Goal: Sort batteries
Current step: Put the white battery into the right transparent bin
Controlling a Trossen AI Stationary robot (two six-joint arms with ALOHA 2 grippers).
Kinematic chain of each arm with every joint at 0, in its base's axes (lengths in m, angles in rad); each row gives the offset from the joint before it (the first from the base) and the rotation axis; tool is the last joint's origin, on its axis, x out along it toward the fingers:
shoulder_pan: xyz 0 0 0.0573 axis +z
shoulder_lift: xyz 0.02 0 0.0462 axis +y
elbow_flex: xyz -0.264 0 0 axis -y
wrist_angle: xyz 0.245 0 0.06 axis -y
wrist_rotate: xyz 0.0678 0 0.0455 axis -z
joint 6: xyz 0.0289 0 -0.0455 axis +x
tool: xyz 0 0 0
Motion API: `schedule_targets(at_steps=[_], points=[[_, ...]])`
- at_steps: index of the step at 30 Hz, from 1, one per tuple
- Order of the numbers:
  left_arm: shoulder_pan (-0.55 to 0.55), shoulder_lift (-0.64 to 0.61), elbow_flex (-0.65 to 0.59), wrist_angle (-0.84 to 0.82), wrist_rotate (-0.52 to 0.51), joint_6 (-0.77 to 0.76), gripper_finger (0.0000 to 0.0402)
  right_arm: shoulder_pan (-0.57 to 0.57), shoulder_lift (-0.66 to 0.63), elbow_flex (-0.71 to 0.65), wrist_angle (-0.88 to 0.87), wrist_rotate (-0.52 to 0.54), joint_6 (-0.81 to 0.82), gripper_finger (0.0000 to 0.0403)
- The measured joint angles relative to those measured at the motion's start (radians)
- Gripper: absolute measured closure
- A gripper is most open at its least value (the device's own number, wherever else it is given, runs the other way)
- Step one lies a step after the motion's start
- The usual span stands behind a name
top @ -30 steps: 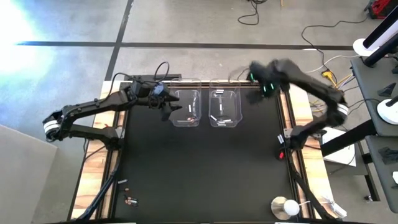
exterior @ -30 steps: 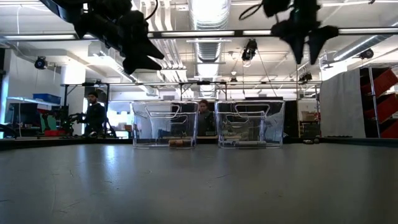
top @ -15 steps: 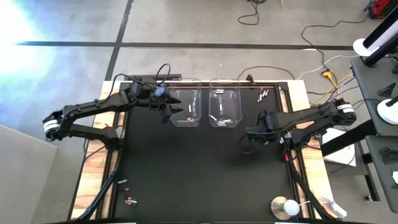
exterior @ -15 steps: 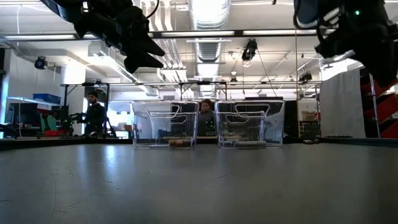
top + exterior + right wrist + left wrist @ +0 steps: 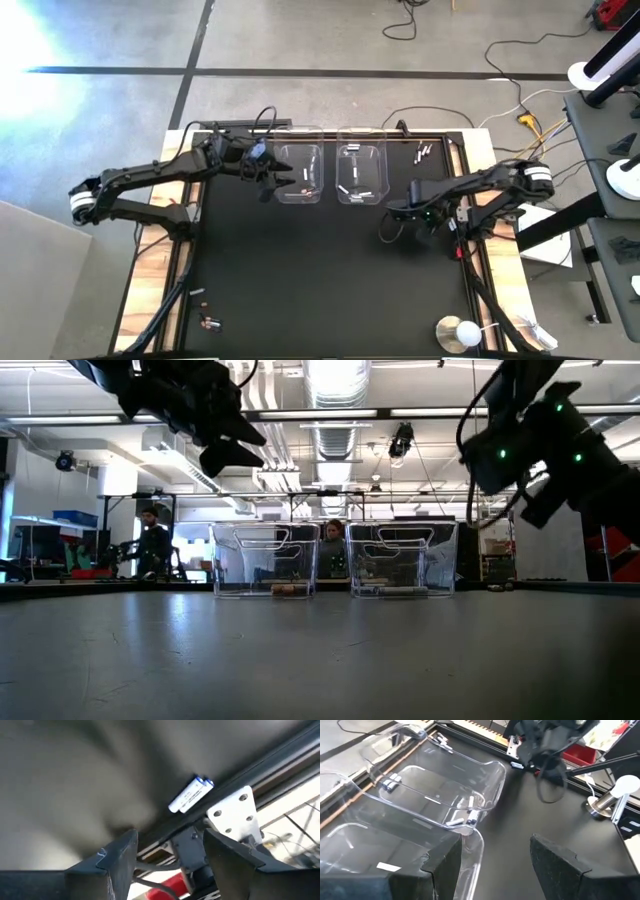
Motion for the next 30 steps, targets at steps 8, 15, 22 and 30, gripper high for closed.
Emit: schedule_targets(at_steps=[8, 15, 22, 30], points=[[-0.030, 0.000, -0.001, -0.001, -0.001, -0.003, 0.0189, -0.037, 0.148, -0.012, 0.021, 0.016, -0.206, 0.0142], [-0.030, 0.000, -0.002, -0.001, -0.009, -0.007, 0.0189, -0.057, 0.228, -0.039, 0.095, 0.016, -0.375, 0.0108], [-0.030, 0.000, -0.016, -0.003, -0.009, -0.022, 0.0189, -0.078, 0.314, -0.047, 0.110, 0.042, -0.416, 0.0113], [-0.030, 0.000, -0.021, -0.002, -0.009, -0.021, 0.0189, -0.077, 0.410, -0.046, 0.110, 0.041, -0.423, 0.0076]])
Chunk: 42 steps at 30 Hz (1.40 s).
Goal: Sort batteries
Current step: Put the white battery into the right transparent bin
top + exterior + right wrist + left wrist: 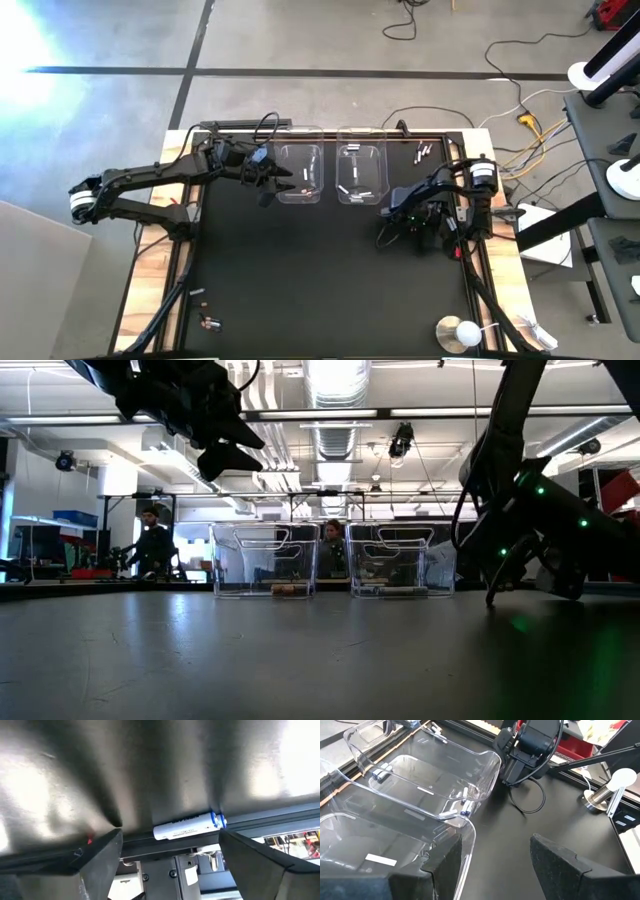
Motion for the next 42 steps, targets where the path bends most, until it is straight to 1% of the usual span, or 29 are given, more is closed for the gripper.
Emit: schedule_targets(at_steps=[5, 12, 20, 24, 29, 32, 36, 42], points=[[0.000, 0.000, 0.000, 0.000, 0.000, 0.003, 0.0189, 0.004, 0.010, 0.008, -0.005, -0.030, -0.016, 0.0065], [0.000, 0.000, 0.000, -0.001, 0.000, 0.003, 0.0189, 0.028, -0.014, 0.018, 0.010, -0.111, -0.052, 0.0080], [0.000, 0.000, 0.000, -0.039, 0.000, 0.014, 0.0189, 0.078, -0.015, 0.073, 0.007, -0.113, -0.071, 0.0092], [0.000, 0.000, 0.000, -0.044, 0.000, 0.014, 0.0189, 0.084, -0.014, 0.076, 0.008, -0.113, -0.071, 0.0096], [0.000, 0.000, 0.000, -0.044, 0.000, 0.014, 0.0189, 0.084, -0.014, 0.061, 0.011, -0.116, -0.037, 0.0123], [-0.001, 0.000, 0.000, -0.044, 0.000, 0.012, 0.0189, 0.084, -0.014, 0.047, 0.030, -0.154, -0.012, 0.0148], [-0.003, 0.000, 0.000, -0.044, 0.000, 0.007, 0.0189, 0.084, -0.014, 0.026, 0.072, -0.200, 0.060, 0.0181], [-0.006, 0.000, 0.000, -0.045, 0.000, 0.007, 0.0189, 0.084, -0.015, 0.021, 0.087, -0.217, 0.123, 0.0222]])
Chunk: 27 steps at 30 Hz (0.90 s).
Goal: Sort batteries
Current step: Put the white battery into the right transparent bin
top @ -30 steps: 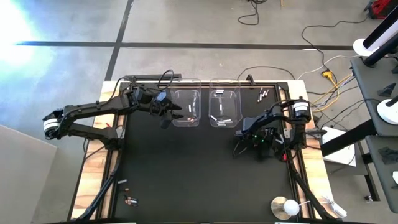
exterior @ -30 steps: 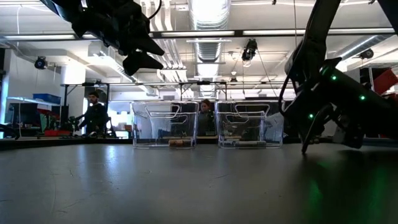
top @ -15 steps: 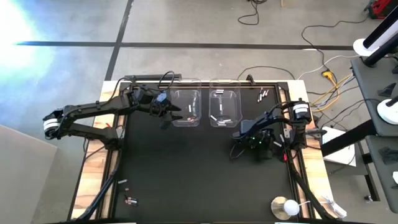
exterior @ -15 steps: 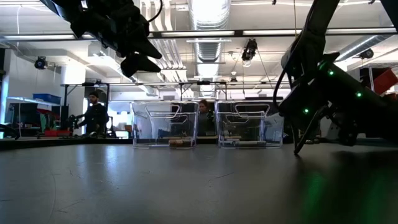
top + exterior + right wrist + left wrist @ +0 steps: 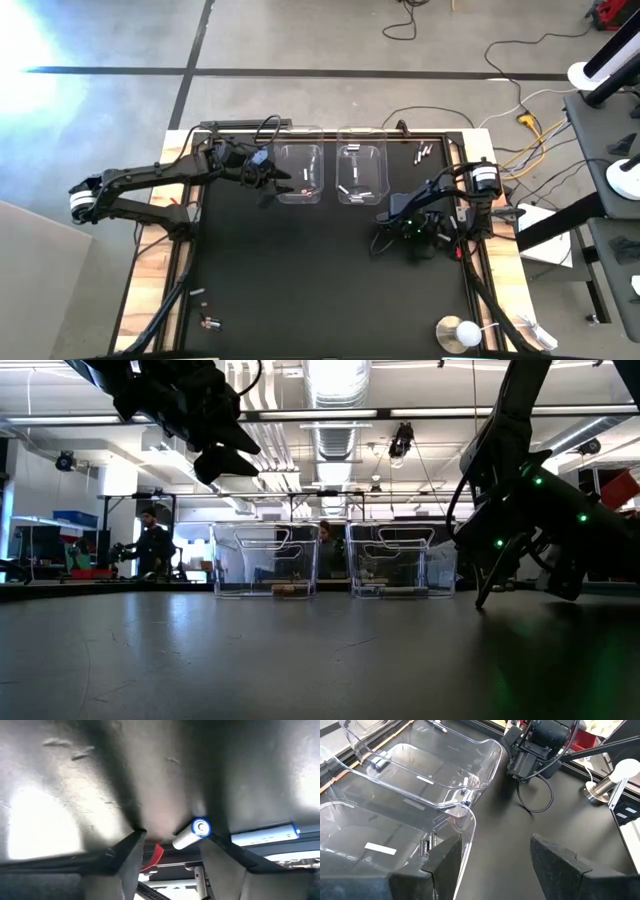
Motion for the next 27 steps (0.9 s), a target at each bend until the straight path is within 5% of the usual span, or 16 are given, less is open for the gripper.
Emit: schedule_targets(at_steps=[27], points=[[0.000, 0.000, 0.000, -0.013, 0.001, 0.000, 0.0189, 0.007, -0.018, -0.011, 0.029, -0.046, 0.083, 0.0375]])
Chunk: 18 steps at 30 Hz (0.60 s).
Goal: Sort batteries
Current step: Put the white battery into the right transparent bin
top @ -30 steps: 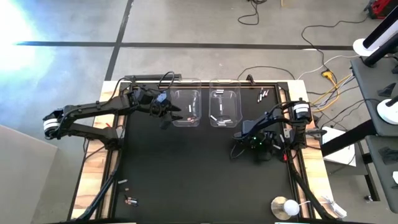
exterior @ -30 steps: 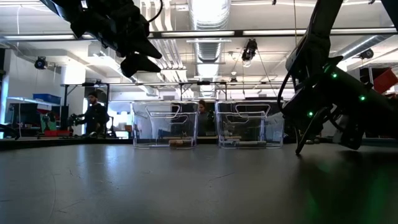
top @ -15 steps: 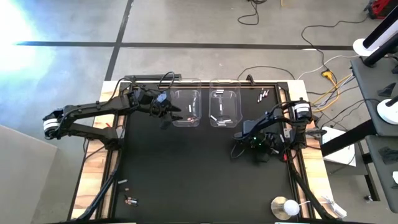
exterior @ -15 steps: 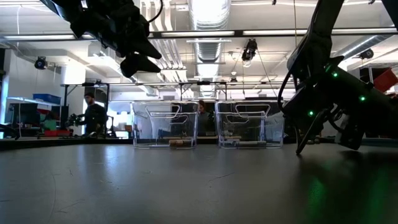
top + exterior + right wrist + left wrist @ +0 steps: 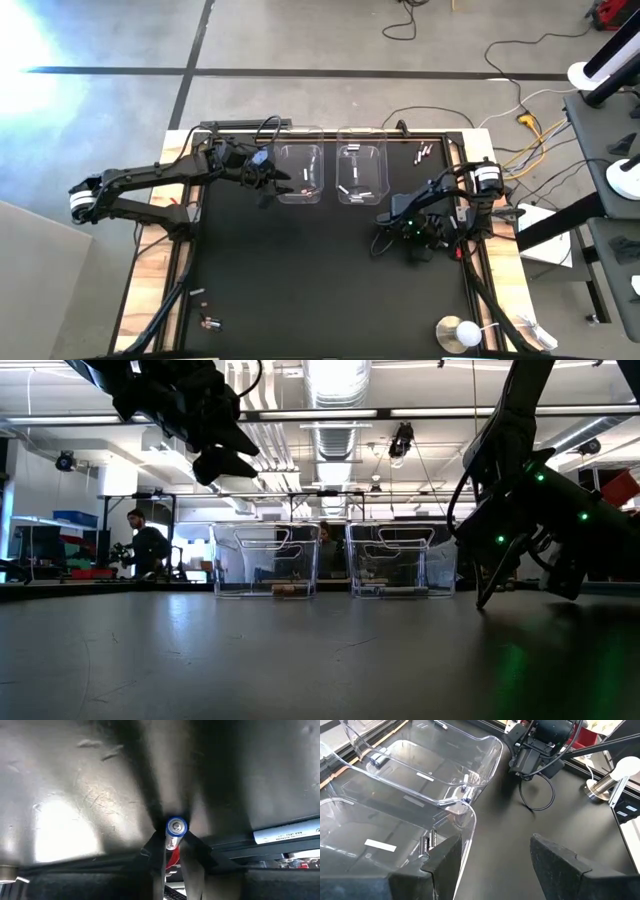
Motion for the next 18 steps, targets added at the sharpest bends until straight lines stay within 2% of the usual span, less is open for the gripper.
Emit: schedule_targets(at_steps=[9, 15, 18], points=[[-0.002, 0.000, 0.000, -0.001, 0.000, -0.008, 0.0189, 0.000, -0.185, -0.004, 0.030, 0.028, 0.053, 0.0378], [-0.002, 0.000, 0.000, -0.001, 0.000, -0.008, 0.0189, 0.016, -0.396, 0.029, 0.000, -0.077, 0.205, 0.0378], [-0.002, 0.000, 0.000, 0.000, 0.000, -0.008, 0.0189, 0.026, -0.499, 0.082, -0.006, -0.092, 0.297, 0.0378]])
